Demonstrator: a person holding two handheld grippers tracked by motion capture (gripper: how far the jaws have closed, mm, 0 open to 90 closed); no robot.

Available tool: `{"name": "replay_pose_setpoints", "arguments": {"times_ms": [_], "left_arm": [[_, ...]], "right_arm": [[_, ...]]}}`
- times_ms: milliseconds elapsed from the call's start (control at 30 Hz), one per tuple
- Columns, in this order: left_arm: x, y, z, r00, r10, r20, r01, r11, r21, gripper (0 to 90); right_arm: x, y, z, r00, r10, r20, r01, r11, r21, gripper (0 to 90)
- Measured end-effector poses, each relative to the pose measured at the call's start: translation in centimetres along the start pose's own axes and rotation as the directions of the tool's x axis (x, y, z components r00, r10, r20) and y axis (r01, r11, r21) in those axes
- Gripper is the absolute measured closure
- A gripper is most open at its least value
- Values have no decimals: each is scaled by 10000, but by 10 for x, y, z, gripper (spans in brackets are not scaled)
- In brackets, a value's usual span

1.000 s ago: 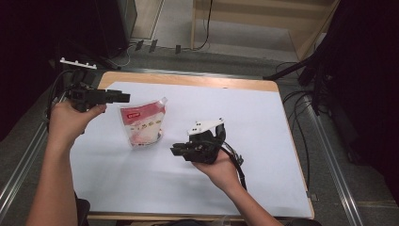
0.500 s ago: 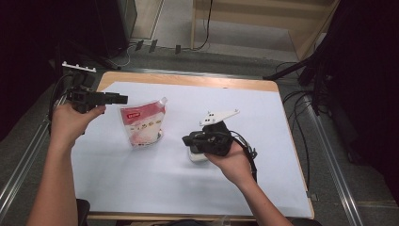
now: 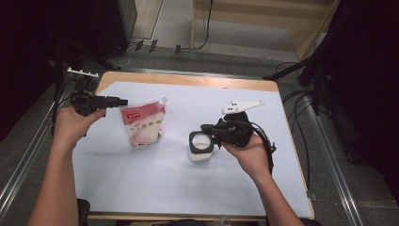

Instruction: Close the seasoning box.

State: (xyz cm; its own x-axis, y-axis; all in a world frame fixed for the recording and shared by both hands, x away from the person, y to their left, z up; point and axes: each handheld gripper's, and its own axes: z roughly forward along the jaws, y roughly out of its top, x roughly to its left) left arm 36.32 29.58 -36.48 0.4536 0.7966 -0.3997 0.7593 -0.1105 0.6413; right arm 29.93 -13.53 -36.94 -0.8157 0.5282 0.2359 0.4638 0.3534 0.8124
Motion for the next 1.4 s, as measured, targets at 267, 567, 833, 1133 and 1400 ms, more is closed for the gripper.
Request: {"name": "replay_pose_setpoints", "arguments": {"times_ms": [267, 567, 833, 1133, 1400], "left_arm": [[6, -5, 7, 9994, -126, 312, 123, 9999, 81, 470], [7, -7, 10, 9995, -35, 321, 28, 9998, 220, 470], [6, -7, 10, 9996, 38, 265, -44, 9998, 210, 466], [5, -8, 12, 9998, 51, 210, -56, 9997, 244, 458], [3, -8, 11, 9991, 43, 411, -49, 9999, 139, 447]], "right_arm": [[-15, 0, -18, 9991, 313, 302, -308, 9994, -175, 900], [-34, -4, -34, 9937, 701, 869, -678, 9973, -291, 900], [-49, -15, -32, 9869, 1120, 1162, -1099, 9936, -251, 900], [-63, -29, -17, 9796, 1556, 1267, -1572, 9876, 26, 900], [-64, -37, 0, 9798, 1551, 1264, -1622, 9856, 478, 900]]}}
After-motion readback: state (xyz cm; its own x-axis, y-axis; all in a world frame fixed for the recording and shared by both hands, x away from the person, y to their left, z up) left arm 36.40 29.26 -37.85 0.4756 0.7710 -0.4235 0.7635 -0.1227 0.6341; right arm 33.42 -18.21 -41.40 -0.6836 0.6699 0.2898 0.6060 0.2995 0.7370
